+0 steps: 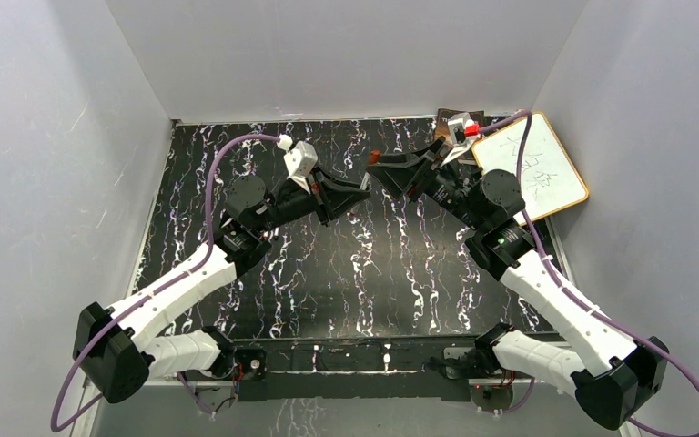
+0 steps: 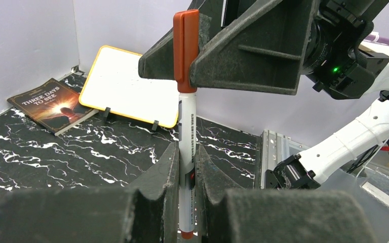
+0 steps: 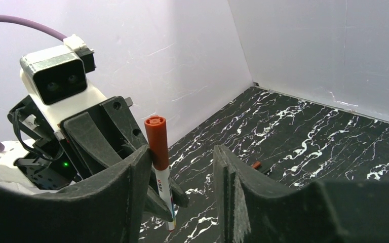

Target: Insert the pens into the pen caps

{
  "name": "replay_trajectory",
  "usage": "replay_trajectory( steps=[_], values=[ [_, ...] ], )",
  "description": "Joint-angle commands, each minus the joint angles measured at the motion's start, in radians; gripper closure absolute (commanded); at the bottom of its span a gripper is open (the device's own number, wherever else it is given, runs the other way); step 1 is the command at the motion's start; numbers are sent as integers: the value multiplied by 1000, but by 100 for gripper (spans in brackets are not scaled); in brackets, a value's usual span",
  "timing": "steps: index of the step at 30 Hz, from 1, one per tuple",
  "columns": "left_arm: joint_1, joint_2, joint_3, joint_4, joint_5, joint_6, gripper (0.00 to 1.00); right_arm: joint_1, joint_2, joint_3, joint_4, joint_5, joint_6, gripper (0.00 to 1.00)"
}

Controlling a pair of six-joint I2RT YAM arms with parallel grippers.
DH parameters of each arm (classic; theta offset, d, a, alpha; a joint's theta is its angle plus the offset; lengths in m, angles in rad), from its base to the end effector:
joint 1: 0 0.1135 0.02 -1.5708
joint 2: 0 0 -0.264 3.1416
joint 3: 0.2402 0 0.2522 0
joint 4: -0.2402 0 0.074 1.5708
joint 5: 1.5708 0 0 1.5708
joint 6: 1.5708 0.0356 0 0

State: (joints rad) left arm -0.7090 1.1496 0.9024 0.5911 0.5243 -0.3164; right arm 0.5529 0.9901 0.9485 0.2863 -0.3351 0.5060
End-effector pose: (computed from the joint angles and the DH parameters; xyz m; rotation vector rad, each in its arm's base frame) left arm 0.1880 -0.1847 0.3880 0.7287 1.1613 -1.1921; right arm 0.1869 0.1291 0.4101 -0.3350 1.3887 1.1067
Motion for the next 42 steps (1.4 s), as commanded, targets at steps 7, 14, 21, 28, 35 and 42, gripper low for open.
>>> replay_trajectory(
  steps=[7, 14, 21, 28, 35, 42],
  values=[
    [-4, -37, 77, 38, 14, 13, 100, -10, -15, 29, -22, 4, -52, 52],
    [-4, -22, 81, 22, 4, 19, 100, -10, -40, 31, -19, -5, -41, 52],
    [-4, -19, 67, 40, 31, 8, 100, -11, -3, 90, -11, -40, -28, 40],
    [-4, -12, 66, 24, 33, 12, 100, -10, 13, 107, 18, -70, -6, 38],
    [-4, 0, 67, 18, 49, 9, 100, -11, 22, 139, 19, -59, -12, 45],
    [-4, -11, 56, 13, 39, 9, 100, -11, 31, 153, 17, -61, -20, 49]
  ],
)
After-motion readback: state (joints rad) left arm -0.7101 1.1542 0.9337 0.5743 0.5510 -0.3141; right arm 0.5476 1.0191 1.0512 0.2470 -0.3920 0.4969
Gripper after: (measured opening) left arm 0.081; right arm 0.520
